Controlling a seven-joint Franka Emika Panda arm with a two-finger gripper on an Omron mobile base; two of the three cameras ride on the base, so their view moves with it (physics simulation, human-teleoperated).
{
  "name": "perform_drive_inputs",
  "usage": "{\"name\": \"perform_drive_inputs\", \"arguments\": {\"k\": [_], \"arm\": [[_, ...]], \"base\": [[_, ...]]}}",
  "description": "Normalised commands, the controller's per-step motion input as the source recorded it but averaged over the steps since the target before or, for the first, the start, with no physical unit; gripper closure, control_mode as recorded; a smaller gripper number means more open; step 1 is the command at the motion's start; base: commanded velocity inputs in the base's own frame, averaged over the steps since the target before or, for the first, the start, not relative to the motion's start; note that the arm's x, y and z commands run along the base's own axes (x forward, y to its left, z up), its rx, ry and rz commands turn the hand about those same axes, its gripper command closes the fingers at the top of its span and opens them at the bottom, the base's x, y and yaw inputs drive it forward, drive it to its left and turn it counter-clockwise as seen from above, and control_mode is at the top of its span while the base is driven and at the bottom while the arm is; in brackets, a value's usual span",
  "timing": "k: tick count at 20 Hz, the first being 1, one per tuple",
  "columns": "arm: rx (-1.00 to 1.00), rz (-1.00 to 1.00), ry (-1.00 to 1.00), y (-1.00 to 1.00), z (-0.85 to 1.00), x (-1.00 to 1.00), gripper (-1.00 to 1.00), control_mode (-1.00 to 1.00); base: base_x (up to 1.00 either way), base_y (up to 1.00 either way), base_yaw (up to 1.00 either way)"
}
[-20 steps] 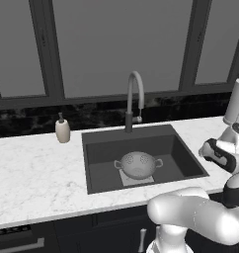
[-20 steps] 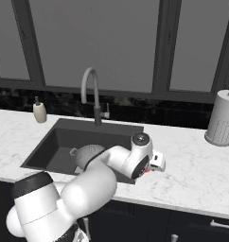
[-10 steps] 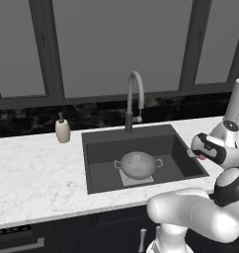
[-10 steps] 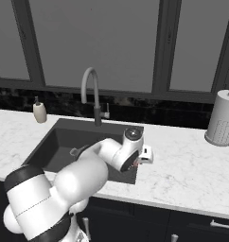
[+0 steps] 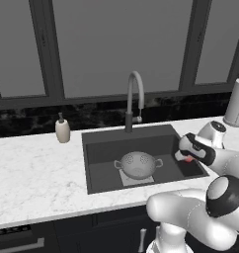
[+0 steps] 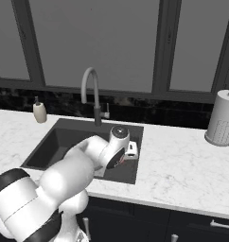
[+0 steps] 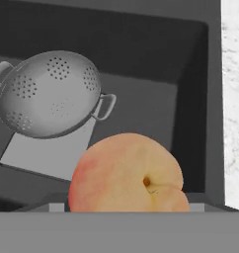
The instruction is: Put the colander in the sink, put the peach in the colander, and turn on the sink faucet and pour water over the colander.
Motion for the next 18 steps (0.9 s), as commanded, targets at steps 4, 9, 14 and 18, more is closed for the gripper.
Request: {"name": "perform_drive_inputs", "arguments": {"k": [4,9,14,18], "arm": [[0.0,0.12,0.0,0.19,0.0,0.32,1.0,-1.0],[0.0,0.1,0.0,0.1,-0.01,0.55,1.0,-1.0],[0.0,0.09,0.0,0.06,-0.13,0.52,1.0,-1.0],[0.0,0.07,0.0,0.17,-0.14,0.15,1.0,-1.0]], "base": [[0.0,0.0,0.0],[0.0,0.0,0.0],[0.0,0.0,0.0],[0.0,0.0,0.0]]}}
